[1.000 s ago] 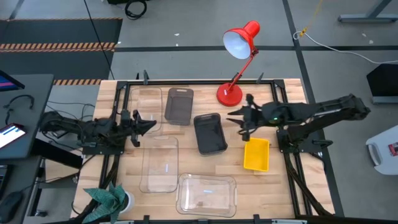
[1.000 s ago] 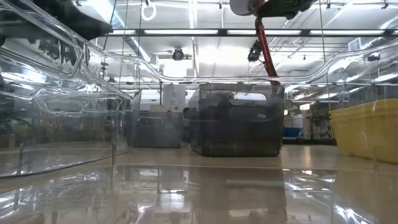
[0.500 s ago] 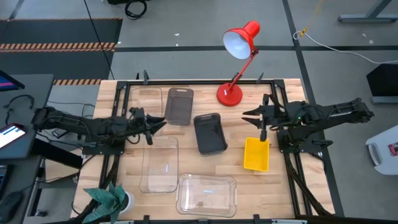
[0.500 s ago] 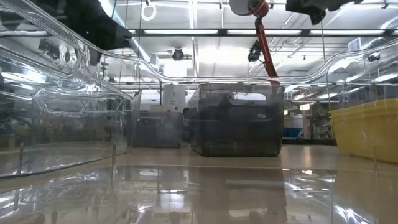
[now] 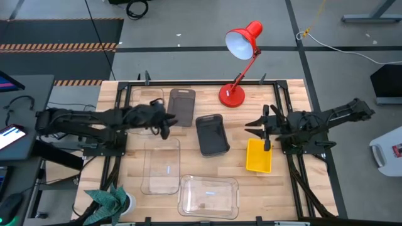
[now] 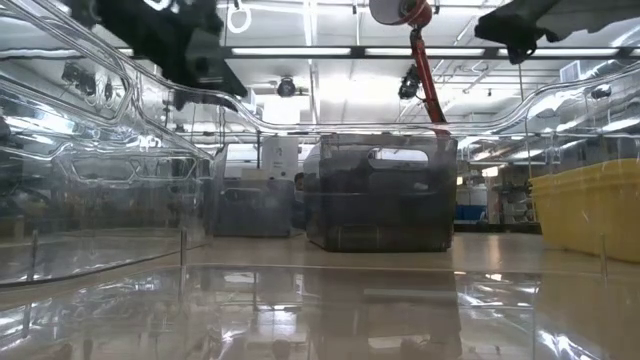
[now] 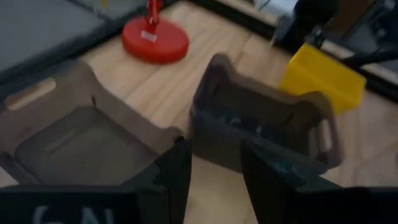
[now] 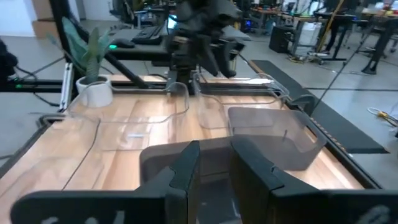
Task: Stack baskets by color
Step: Stack the top black bin on the bottom black bin
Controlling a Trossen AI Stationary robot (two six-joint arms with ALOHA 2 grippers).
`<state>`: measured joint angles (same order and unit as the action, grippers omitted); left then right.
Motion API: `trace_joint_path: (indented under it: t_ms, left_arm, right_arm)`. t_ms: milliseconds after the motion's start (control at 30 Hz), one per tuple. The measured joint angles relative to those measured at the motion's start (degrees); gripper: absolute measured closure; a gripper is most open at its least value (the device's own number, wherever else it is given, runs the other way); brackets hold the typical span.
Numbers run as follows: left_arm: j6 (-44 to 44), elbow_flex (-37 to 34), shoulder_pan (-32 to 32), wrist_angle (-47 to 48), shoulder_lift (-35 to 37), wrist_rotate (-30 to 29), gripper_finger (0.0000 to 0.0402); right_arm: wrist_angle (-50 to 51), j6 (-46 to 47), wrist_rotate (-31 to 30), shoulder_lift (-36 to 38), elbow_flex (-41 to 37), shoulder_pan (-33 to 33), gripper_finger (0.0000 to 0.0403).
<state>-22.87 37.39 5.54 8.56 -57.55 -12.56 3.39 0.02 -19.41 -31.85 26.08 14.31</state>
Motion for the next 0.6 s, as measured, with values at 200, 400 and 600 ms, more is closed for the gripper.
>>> trace_joint_path:
  t_ms: [200, 400, 600]
  left_arm:
    - [3.71, 5.79, 6.01, 4.0, -8.13, 6.06, 0.0258]
    - [8.55, 13.05, 8.27, 11.56, -16.24, 8.29, 0.0236]
    - [14.34, 18.84, 8.55, 17.42, -22.96, 10.35, 0.0196]
  right_arm:
    - [0.56, -2.86, 0.5, 5.56, -1.18, 1.85, 0.0313]
    - [-0.45, -7.25, 7.46, 11.42, -2.96, 1.41, 0.0313]
    - [-6.7, -8.22, 8.35, 14.87, -9.38, -1.76, 0.0321]
